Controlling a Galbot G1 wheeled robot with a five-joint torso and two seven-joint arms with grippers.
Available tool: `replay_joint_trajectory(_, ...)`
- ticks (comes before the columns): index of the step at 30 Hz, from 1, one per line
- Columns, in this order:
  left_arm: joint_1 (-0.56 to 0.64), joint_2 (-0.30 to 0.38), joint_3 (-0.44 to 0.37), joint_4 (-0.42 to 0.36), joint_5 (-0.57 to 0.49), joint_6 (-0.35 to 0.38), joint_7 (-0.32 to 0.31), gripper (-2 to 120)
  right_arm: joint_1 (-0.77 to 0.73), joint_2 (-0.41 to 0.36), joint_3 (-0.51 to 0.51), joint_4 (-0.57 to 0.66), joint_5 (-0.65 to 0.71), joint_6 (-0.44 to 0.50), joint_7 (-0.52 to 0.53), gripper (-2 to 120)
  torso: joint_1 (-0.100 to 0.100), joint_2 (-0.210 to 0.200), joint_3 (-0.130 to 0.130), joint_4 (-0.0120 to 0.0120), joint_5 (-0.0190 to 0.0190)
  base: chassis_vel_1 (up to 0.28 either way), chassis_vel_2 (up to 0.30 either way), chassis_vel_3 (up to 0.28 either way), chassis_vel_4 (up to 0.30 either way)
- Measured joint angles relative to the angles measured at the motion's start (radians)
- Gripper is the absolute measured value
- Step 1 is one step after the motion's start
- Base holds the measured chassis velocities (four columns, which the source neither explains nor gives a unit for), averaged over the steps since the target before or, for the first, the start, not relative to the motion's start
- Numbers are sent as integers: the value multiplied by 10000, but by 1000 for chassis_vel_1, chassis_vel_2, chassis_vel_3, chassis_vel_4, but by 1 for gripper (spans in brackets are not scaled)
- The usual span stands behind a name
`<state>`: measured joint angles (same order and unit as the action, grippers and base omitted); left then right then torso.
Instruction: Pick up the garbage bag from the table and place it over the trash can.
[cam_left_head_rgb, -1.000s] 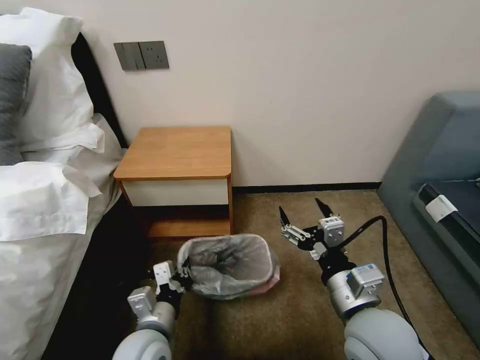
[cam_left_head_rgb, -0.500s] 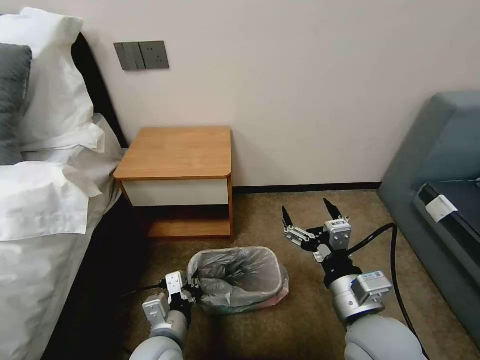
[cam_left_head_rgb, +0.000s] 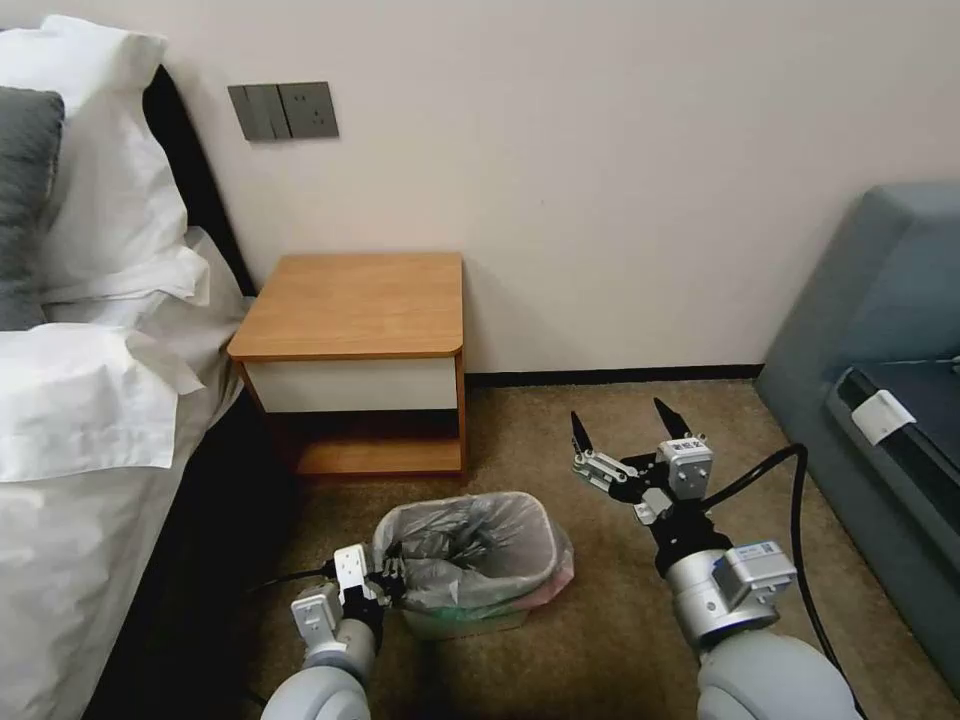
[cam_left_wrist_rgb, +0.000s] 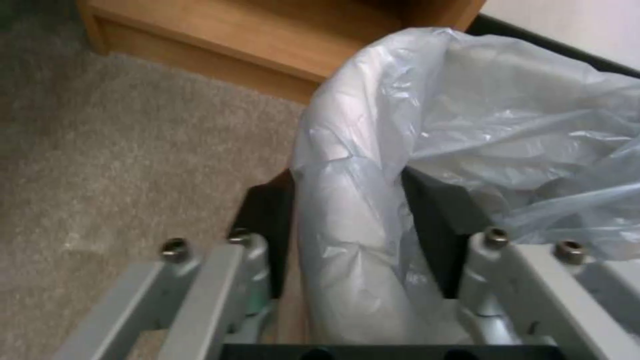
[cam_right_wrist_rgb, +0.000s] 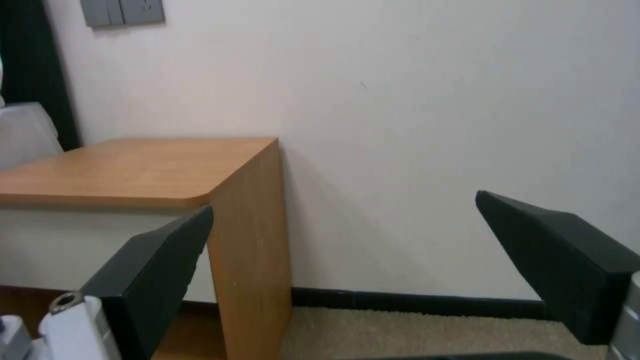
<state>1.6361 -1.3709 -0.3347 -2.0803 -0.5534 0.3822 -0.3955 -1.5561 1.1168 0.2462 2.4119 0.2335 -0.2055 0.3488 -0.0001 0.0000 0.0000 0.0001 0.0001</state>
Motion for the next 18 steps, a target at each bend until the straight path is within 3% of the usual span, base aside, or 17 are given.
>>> replay_joint_trajectory(14,1,-64,-151,-79,895,-378,502,96,-178,151,-180,236,129,-62,105,100,1,0,1,-1,-2,0,0,0,0)
replay_joint_trajectory(18,112,-83,-205,-350,959,-380,586,99,-185,135,-185,279,123,-65,105,100,1,0,1,-1,-1,0,0,0,0)
